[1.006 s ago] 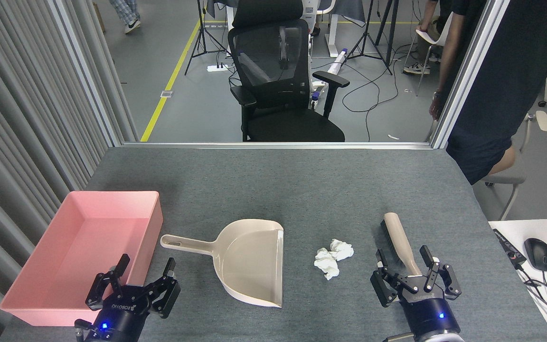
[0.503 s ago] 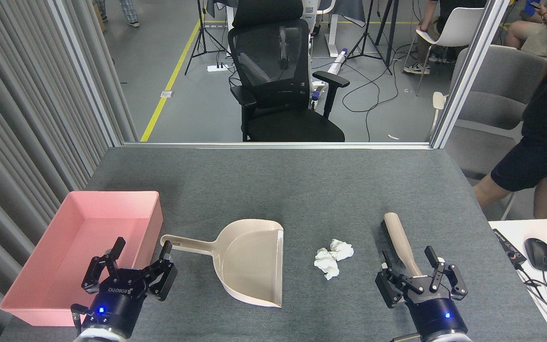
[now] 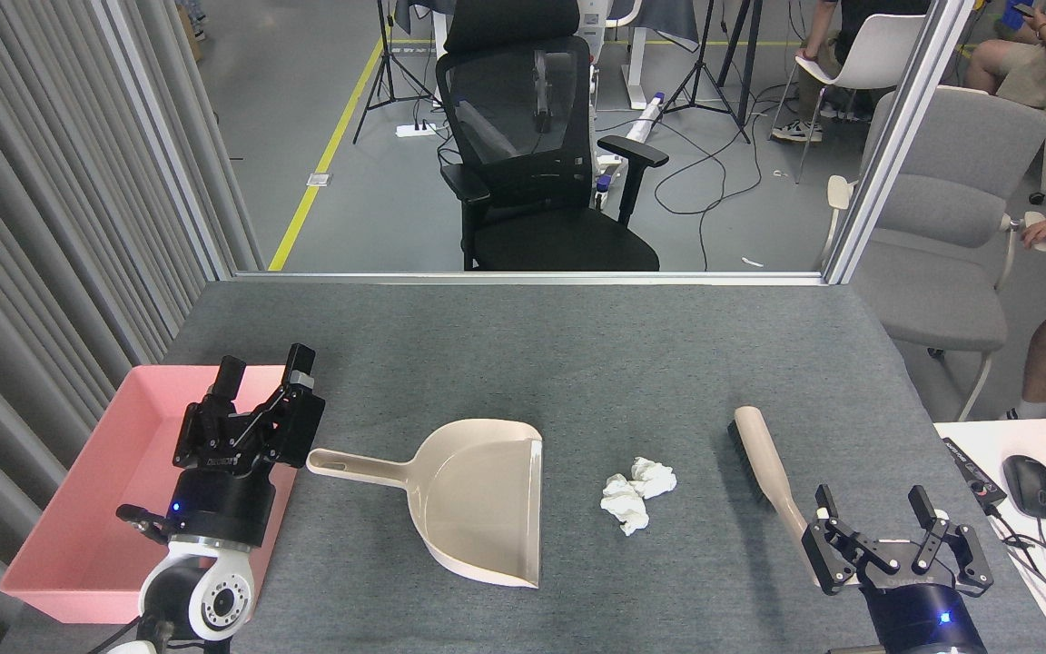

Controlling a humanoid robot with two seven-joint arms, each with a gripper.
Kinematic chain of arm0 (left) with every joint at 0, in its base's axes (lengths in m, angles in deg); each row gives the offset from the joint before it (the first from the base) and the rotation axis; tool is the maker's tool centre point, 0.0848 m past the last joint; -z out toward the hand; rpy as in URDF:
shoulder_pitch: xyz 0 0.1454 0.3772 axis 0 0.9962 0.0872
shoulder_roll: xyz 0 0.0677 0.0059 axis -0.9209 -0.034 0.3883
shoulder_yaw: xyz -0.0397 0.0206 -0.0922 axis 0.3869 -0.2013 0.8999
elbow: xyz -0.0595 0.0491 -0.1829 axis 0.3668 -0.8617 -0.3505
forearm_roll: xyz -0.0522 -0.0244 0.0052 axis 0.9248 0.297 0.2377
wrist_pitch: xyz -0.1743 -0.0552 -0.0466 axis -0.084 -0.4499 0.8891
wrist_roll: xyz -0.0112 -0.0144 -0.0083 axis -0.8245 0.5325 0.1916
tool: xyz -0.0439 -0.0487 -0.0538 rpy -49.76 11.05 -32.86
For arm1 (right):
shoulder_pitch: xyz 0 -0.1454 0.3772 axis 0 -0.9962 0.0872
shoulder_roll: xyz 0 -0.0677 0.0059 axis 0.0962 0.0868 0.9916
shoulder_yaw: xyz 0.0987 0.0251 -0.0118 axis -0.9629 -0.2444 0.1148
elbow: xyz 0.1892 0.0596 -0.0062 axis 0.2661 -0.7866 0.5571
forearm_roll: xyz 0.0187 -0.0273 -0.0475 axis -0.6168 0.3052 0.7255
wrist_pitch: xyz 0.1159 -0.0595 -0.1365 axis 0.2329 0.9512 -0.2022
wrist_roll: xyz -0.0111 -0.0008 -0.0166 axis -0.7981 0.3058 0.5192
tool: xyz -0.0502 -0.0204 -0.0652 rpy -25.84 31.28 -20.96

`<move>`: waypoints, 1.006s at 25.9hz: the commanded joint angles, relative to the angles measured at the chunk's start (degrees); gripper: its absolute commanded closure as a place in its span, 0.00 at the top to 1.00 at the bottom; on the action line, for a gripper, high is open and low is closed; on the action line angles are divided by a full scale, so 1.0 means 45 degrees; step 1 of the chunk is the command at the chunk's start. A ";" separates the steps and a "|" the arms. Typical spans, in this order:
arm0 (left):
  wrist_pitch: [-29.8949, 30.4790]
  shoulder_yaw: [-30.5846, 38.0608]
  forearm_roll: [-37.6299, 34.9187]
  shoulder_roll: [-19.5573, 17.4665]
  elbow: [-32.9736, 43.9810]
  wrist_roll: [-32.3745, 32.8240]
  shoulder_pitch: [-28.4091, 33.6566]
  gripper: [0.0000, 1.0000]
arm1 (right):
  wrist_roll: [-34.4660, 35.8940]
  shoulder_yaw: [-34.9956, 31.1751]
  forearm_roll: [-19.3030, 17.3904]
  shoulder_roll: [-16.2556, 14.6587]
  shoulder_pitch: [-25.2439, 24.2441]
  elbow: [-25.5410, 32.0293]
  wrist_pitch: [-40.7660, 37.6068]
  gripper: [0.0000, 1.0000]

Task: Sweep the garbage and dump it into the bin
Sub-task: 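Move the left gripper to the dustpan handle and the right gripper to the brush handle, then close the left gripper on the dustpan handle and the right on the brush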

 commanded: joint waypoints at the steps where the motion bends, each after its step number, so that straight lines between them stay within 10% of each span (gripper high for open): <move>1: -0.0004 -0.0070 0.2794 0.0389 -0.0001 0.0188 0.0134 0.99 | 0.0605 -0.0313 -0.0010 -0.0021 -0.0310 0.0002 -0.0389 0.98; 26: -0.0687 -0.1398 0.5450 0.0506 -0.2188 -0.0632 0.1599 0.99 | 0.1504 -0.0313 -0.0283 -0.0040 -0.0681 -0.1248 -0.0623 0.98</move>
